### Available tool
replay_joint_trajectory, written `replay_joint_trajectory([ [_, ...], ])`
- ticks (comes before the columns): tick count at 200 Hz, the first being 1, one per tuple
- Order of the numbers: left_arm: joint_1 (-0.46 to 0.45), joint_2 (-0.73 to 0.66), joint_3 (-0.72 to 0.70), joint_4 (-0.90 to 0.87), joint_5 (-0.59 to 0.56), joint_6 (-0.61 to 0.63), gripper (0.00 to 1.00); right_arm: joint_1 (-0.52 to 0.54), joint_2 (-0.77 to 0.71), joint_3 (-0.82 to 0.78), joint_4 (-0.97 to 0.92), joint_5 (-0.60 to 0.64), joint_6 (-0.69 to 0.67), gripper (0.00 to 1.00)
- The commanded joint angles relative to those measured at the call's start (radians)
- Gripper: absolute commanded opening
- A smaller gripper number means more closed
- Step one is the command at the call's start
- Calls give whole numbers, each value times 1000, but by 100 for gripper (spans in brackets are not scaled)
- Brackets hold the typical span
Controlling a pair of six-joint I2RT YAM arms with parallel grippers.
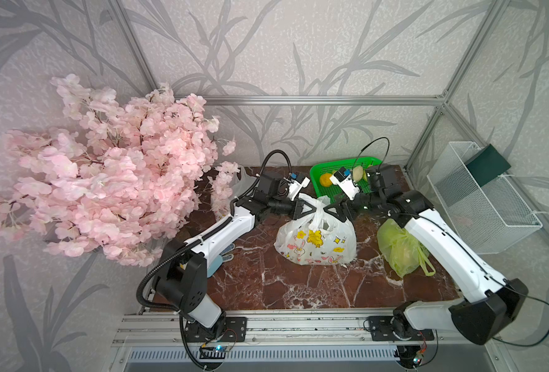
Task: Place the pears into plastic bags & tie knots
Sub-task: Tie the plastic bag at the center of the board.
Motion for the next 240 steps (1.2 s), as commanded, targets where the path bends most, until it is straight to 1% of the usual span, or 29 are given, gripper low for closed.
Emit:
replay_joint_trajectory([
  [1,-9,-44,-2,3,4,31,0,37,63,44,-105,56,-61,71],
  [35,-14,-50,-3,-10,8,46,0,58,140,96,-129,58,-87,70],
  [68,-16,-60,2,-36,7,75,0,71,203,140,-189,50,-118,59],
  [82,-15,-66,4,-38,9,81,0,78,222,152,-204,59,-120,49],
  [110,-15,-82,5,-60,10,106,0,77,228,155,-196,83,-124,22],
  [116,-13,-87,2,-70,9,118,0,78,226,154,-192,92,-127,18],
  [127,-11,-99,-5,-100,3,151,1,78,218,146,-185,104,-146,15],
  [133,-9,-103,-11,-122,-10,174,3,78,211,142,-181,110,-155,13],
  [143,-5,-108,-28,-150,-46,209,9,78,193,127,-165,111,-164,12],
  [153,-5,-105,-52,-168,-83,243,19,77,174,112,-145,103,-173,11],
  [167,-6,-93,-79,-169,-115,261,33,78,158,103,-131,98,-183,10],
  [175,-6,-89,-95,-150,-135,259,36,80,154,101,-129,103,-187,10],
  [183,-7,-88,-112,-120,-152,255,37,81,151,99,-129,111,-197,10],
  [198,-8,-83,-135,-58,-166,230,35,89,137,81,-101,159,-214,8],
  [210,-11,-89,-153,0,-149,195,30,101,118,48,-49,217,-236,9],
  [218,-14,-97,-172,49,-136,169,23,111,105,19,-1,265,-253,9],
  [232,-15,-124,-207,108,-115,134,5,126,81,-33,106,357,-271,11],
  [237,-14,-139,-217,114,-104,124,0,130,70,-55,149,388,-273,11],
  [240,-15,-148,-221,114,-94,122,0,132,64,-68,179,404,-274,10],
])
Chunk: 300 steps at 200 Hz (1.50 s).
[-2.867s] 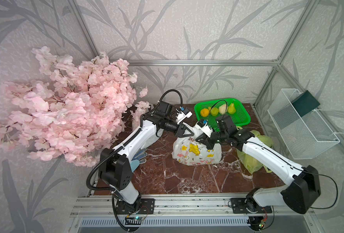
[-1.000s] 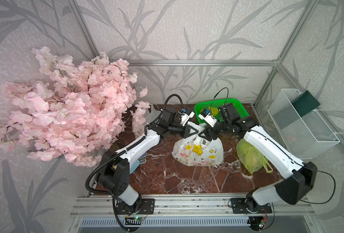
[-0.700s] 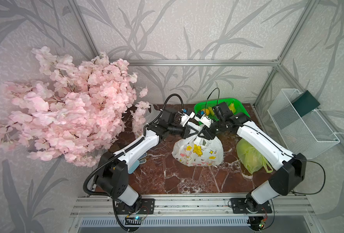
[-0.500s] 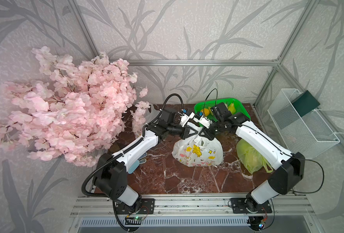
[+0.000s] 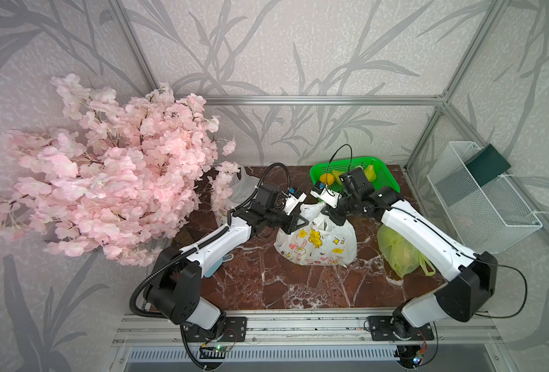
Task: Place the pears into plastic bags & tie knots
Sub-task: Tie the plastic bag at the center of the board.
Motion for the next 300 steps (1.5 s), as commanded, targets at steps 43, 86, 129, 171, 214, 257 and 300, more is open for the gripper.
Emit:
replay_joint_trajectory([
  [43,-39,-214,-64,-35,188,-22,0,56,-178,-255,640,79,39,8],
  [86,-112,-319,-91,-5,240,-64,0,58,-223,-363,943,-76,208,5],
  [129,-145,-252,-60,-20,188,-29,2,56,-120,-519,1279,-128,290,0],
  [171,-44,-340,-19,-240,6,29,30,46,-21,-618,1540,-166,347,2],
  [214,130,-447,-74,-163,-17,-35,51,41,16,-625,1580,-236,389,3],
  [257,171,-302,-22,-50,-128,-21,53,42,41,-617,1610,-272,427,3],
  [300,132,-197,-56,84,28,-99,54,41,59,-626,1668,-209,449,2],
])
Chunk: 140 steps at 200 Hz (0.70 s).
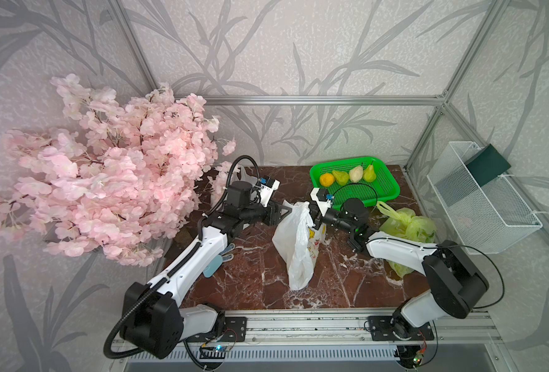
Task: Place the pears into plastic bags & tie knots
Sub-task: Tie the plastic bag at the center of the board.
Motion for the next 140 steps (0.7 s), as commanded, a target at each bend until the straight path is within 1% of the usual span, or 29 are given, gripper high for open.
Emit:
replay_joint_trajectory([
  [1,-30,21,-2,96,92,-37,54,-4,11,-1,98,43,36,2],
  [12,-46,28,-35,102,115,-43,50,-6,13,-6,125,66,52,2],
  [20,-58,29,-70,125,115,-54,43,-6,16,-10,147,83,66,2],
  [42,-88,43,-153,249,130,-152,12,-8,29,-11,215,108,120,3],
  [46,-96,45,-164,273,132,-165,7,-10,32,-9,228,104,137,3],
  [54,-115,47,-180,297,125,-179,0,-14,40,-3,255,95,172,3],
  [90,-191,99,-179,370,122,-224,0,-28,90,19,381,46,341,4],
  [109,-195,110,-195,431,128,-246,0,-34,125,25,379,44,364,4],
  [120,-193,95,-191,403,124,-229,0,-37,143,19,372,46,357,5],
  [128,-186,71,-174,321,93,-197,7,-38,146,10,370,44,341,6],
  [140,-160,25,-146,173,36,-151,22,-44,131,-8,357,61,315,8],
])
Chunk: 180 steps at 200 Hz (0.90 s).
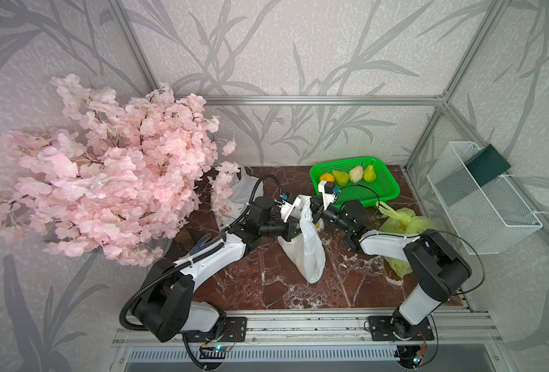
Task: Place the pears into plastic bags & tie knots
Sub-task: Tie the plastic bag at the center of the board.
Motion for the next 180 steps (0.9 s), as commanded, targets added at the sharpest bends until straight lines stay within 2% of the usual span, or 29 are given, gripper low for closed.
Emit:
replay_joint_trajectory([
  [1,27,-72,35,-180,-62,48,24,-12,-8,-4,65,15,3,8],
  [14,65,-134,58,-315,-143,80,34,-24,-25,-18,54,12,-4,9],
  [25,92,-190,55,-369,-214,106,38,-33,-33,-23,50,-6,-1,10],
  [46,131,-245,83,-433,-262,150,44,-36,-42,-22,18,-45,-6,11],
  [84,110,-168,163,-331,-148,101,47,-31,-36,-11,19,-55,7,11],
  [153,26,11,244,-246,-127,61,46,4,-50,0,-27,-14,-19,11],
  [170,12,46,250,-227,-128,48,43,16,-44,2,-23,-4,-17,11],
  [180,8,60,259,-230,-122,50,37,18,-41,2,-22,6,-15,11],
])
